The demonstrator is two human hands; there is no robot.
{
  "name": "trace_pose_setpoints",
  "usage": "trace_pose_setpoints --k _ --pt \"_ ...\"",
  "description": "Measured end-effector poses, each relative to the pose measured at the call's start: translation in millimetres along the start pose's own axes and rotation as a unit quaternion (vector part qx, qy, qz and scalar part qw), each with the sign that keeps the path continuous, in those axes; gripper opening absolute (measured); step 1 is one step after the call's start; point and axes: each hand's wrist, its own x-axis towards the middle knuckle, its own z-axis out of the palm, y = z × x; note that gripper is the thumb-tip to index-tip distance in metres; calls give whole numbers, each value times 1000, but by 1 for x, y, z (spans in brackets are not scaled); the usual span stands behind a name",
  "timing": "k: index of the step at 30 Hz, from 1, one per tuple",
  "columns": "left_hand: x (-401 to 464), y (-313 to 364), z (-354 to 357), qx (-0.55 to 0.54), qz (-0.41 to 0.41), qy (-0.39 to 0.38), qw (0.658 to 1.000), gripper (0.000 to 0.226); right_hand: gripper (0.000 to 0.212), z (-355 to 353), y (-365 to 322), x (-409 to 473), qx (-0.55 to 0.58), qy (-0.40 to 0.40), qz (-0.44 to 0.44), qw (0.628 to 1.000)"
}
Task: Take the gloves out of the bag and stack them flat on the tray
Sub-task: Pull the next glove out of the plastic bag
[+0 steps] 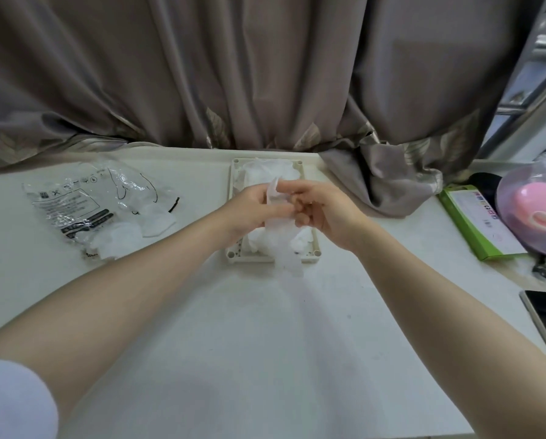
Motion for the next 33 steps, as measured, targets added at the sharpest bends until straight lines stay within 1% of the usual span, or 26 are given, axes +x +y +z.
trace_pose_setpoints --k 2,3,5,6,7,8,9,10,11,12,13,14,15,16,17,18,20,22,23,25,28,30,31,32,33 --pt "6 -5 2 25 -9 31 999 15 36 1 -3 4 -19 21 -7 1000" --pt "10 -7 2 7 -22 48 999 15 31 1 -6 7 -31 48 -24 998" --pt "18 -7 -1 -84 -66 66 992 17 13 -2 -7 16 -72 122 -72 987" --pt "22 -6 -2 -149 -86 71 983 19 6 -6 -4 22 -98 145 -70 982" --pt "25 -5 -4 -203 -101 80 971 21 25 -12 -1 27 -123 143 -48 981" --pt "31 -7 -7 -234 -112 86 962 25 49 -18 4 32 -134 112 0 985" --pt "35 -8 -11 -251 -126 84 956 29 67 -24 9 36 -119 66 63 989" --pt "41 -9 -15 -258 -143 77 953 32 71 -28 13 40 -100 28 123 987" --pt "45 -12 -19 -264 -157 64 949 34 62 -29 16 42 -76 5 157 985" --pt "46 -13 -21 -266 -169 57 947 35 51 -29 20 44 -66 15 172 983" --pt "71 -18 -33 -271 -192 51 942 36 43 -39 26 71 -49 46 184 981" --pt "74 -21 -34 -268 -196 54 942 37 40 -37 29 73 -40 73 178 980" --pt "80 -24 -36 -254 -190 74 946 36 38 -37 31 80 -28 98 169 980" --pt "88 -28 -38 -240 -179 92 950 36 30 -38 33 89 -24 113 157 981" --pt "97 -33 -41 -220 -165 114 955 34 17 -38 33 97 -24 127 154 980" --pt "110 -38 -46 -201 -148 128 960 32 17 -39 35 111 -26 138 153 978" --pt "127 -45 -54 -159 -109 138 971 28 30 -44 42 131 -42 154 146 976" --pt "144 -50 -64 -114 -82 141 980 26 31 -47 45 149 -59 173 128 975" --pt "152 -51 -68 -83 -74 145 983 25 32 -49 46 157 -67 188 120 973" --pt "169 -57 -74 11 -62 161 985 22 32 -54 51 172 -101 225 108 963" --pt "185 -71 -84 109 -52 215 969 29 26 -58 60 186 -152 255 114 948" --pt "188 -72 -85 157 -48 235 958 41 11 -58 64 187 -186 256 114 942" --pt "187 -73 -86 202 -37 249 946 46 12 -58 67 186 -202 259 111 938" --pt "183 -73 -87 257 -7 270 928 47 27 -57 71 183 -222 266 104 932" --pt "178 -72 -88 308 40 287 906 43 38 -55 76 178 -251 280 79 923"
